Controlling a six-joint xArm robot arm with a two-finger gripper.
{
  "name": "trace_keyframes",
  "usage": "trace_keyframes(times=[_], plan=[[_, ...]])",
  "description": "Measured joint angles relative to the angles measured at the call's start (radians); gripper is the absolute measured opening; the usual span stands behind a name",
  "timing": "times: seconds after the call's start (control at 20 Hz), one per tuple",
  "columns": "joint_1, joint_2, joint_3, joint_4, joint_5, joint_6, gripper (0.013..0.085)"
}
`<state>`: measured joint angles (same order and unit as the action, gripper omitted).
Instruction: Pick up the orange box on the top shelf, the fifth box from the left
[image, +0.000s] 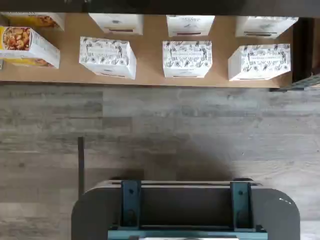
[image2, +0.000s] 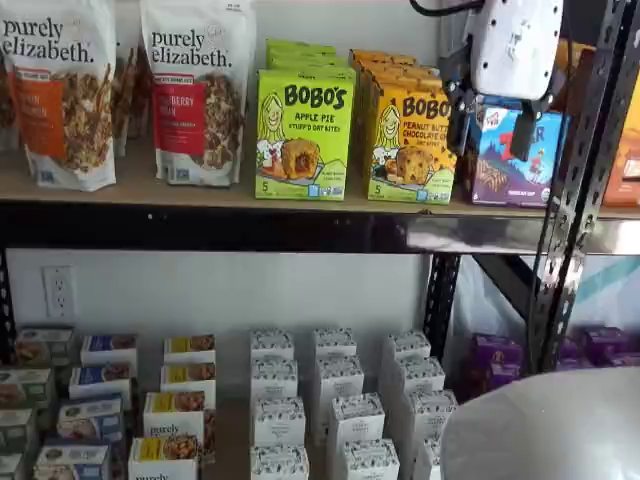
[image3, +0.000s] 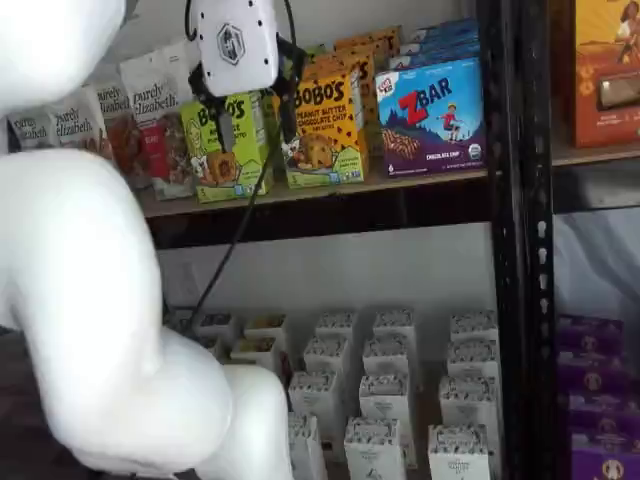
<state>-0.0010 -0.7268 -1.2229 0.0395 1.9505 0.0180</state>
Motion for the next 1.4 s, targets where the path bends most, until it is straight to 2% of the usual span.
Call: trace_keyframes(times=[0.05, 0.15, 0.3, 0.6, 0.75, 0.85, 0.9, 0.95, 1.0, 1.1, 1.4], plan=[[0.005, 0.015, -0.015, -0.006, 0.026, 0.002, 0.085], [0.021, 0.085, -0.08, -0.026, 0.144, 0.007, 0.085], [0.021, 0.099, -0.094, -0.033, 0.168, 0.005, 0.085], [0.019, 0.1, -0.092, -0.038, 0.146, 0.001, 0.085], [0.004, 0.093, -0.081, -0.017, 0.105, -0.002, 0.085], [-0.022, 0.087, -0.073, 0.019, 0.072, -0.011, 0.085], [-0.014, 0.086, -0.068, 0.008, 0.05, -0.009, 0.085], [0.03, 0.085, -0.063, -0.055, 0.028, 0.005, 0.085], [0.041, 0.086, -0.058, -0.08, 0.006, 0.008, 0.085], [0.016, 0.092, -0.054, -0.058, -0.018, -0.005, 0.085], [0.001, 0.154, -0.082, -0.051, -0.014, -0.018, 0.085]])
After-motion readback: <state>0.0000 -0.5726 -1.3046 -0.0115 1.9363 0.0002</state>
